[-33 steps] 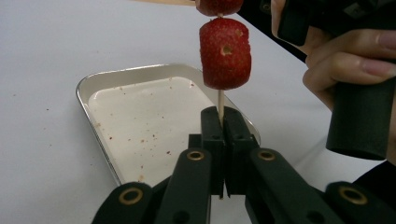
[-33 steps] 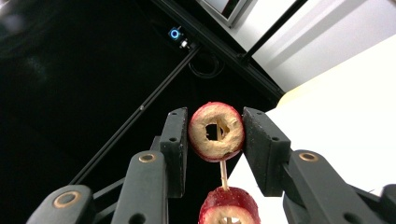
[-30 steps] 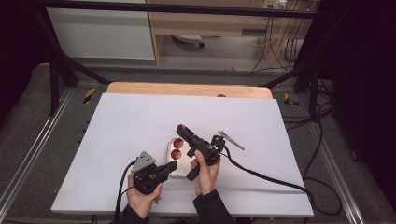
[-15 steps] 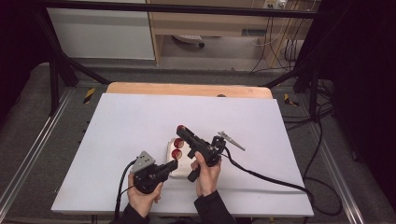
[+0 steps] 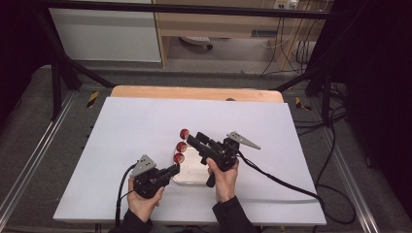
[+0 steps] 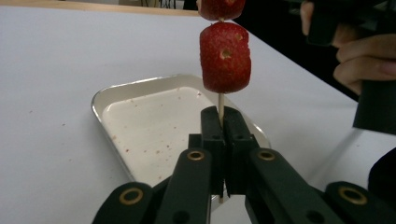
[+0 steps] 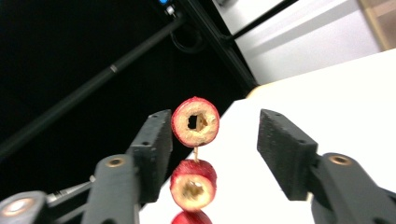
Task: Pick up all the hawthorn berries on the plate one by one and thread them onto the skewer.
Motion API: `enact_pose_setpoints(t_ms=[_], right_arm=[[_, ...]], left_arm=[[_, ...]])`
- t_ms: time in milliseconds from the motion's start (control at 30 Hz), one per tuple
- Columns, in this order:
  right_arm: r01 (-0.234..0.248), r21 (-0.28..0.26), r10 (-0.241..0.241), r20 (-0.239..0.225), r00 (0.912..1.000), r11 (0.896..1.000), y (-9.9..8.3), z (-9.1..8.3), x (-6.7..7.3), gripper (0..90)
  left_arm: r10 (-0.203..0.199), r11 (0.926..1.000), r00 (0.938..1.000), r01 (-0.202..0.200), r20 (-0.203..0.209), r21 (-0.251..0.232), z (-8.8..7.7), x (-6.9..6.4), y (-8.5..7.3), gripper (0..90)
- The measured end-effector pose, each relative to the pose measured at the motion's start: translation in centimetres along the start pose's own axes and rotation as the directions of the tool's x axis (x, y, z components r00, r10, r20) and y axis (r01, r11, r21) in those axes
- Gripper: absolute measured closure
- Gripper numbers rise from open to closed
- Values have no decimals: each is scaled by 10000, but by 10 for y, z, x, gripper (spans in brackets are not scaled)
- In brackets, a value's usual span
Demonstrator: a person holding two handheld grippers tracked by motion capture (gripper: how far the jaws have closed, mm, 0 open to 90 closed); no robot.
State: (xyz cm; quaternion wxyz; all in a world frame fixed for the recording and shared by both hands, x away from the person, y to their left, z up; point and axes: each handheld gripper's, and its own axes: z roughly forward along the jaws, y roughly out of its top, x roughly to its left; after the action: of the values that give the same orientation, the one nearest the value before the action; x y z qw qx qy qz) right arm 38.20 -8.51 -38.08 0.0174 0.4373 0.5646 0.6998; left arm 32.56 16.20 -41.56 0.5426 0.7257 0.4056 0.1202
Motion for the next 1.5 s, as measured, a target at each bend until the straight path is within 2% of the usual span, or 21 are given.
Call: enact_pose_setpoints(t_ms=[67, 167, 233, 300, 367, 433, 500, 533, 633, 700, 767, 800, 833, 867, 967, 1100, 1133, 1333, 1367, 1400, 1500], right_arm=[[412, 556, -429, 307, 9986, 9976, 2, -3, -3, 337], [877, 1426, -970, 593, 9935, 9859, 4, -6, -10, 237], [1181, 1940, -1337, 691, 9886, 9739, 4, -8, -15, 199], [1653, 2298, -1889, 846, 9784, 9591, 4, -10, -20, 147], [2017, 2909, -2344, 819, 9687, 9352, 3, -12, -28, 91], [2274, 3366, -2685, 803, 9599, 9138, 2, -16, -35, 79], [2585, 3839, -3111, 809, 9469, 8865, 0, -21, -40, 56], [2809, 4193, -3422, 771, 9365, 8633, -1, -24, -44, 44], [3016, 4875, -3857, 796, 9192, 8194, -4, -30, -52, 16], [3076, 5134, -4016, 802, 9123, 8011, -7, -37, -59, 7], [3029, 5318, -4100, 929, 9073, 7909, -9, -43, -65, 16], [3076, 5477, -4269, 1018, 8986, 7781, -10, -47, -69, 15], [3065, 5572, -4345, 1101, 8939, 7718, -11, -50, -71, 15], [3091, 5753, -4489, 1148, 8862, 7573, -12, -56, -76, 15], [3212, 5921, -4743, 1188, 8723, 7391, -14, -68, -84, 15], [3218, 6119, -4878, 1214, 8645, 7225, -14, -86, -94, 15], [3219, 6122, -4898, 1241, 8630, 7222, -14, -90, -96, 14], [3046, 6111, -4842, 1491, 8622, 7306, -13, -114, -106, 16], [3095, 6083, -4901, 1522, 8583, 7309, -12, -117, -107, 16], [3046, 6081, -4862, 1555, 8599, 7331, -12, -121, -108, 16], [2998, 5928, -4772, 1652, 8631, 7475, -11, -130, -109, 16]], left_arm=[[108, 9998, 9999, -106, -131, 141, 0, 2, -1, 887], [262, 9993, 9993, -254, -268, 275, 1, 5, -2, 887], [402, 9986, 9986, -390, -340, 360, 1, 7, -2, 886], [504, 9979, 9981, -489, -359, 435, 0, 8, -2, 886], [595, 9969, 9976, -576, -345, 527, 0, 9, -2, 886], [667, 9958, 9972, -645, -327, 648, 0, 11, -1, 886], [735, 9945, 9968, -709, -326, 767, 0, 12, -1, 886], [777, 9935, 9965, -748, -314, 855, 0, 13, -1, 885], [852, 9916, 9958, -816, -329, 1000, 0, 15, 0, 885], [879, 9901, 9958, -845, -259, 1118, 0, 17, 1, 885], [979, 9874, 9949, -939, -258, 1276, 0, 18, 3, 885], [1020, 9865, 9945, -978, -251, 1315, 0, 18, 3, 885], [1069, 9845, 9941, -1029, -206, 1418, 0, 19, 4, 885], [1069, 9842, 9941, -1028, -204, 1444, 0, 19, 5, 885], [1119, 9821, 9935, -1073, -210, 1550, 0, 22, 8, 885], [1139, 9795, 9933, -1093, -173, 1691, -1, 24, 16, 885], [1207, 9774, 9926, -1161, -159, 1769, -1, 24, 18, 885], [1366, 9668, 9905, -1299, -154, 2200, 4, 26, 31, 884], [1366, 9659, 9905, -1295, -165, 2242, 6, 26, 33, 884], [1391, 9644, 9901, -1312, -183, 2298, 7, 26, 35, 885], [1425, 9595, 9897, -1343, -156, 2475, 11, 25, 41, 884]])
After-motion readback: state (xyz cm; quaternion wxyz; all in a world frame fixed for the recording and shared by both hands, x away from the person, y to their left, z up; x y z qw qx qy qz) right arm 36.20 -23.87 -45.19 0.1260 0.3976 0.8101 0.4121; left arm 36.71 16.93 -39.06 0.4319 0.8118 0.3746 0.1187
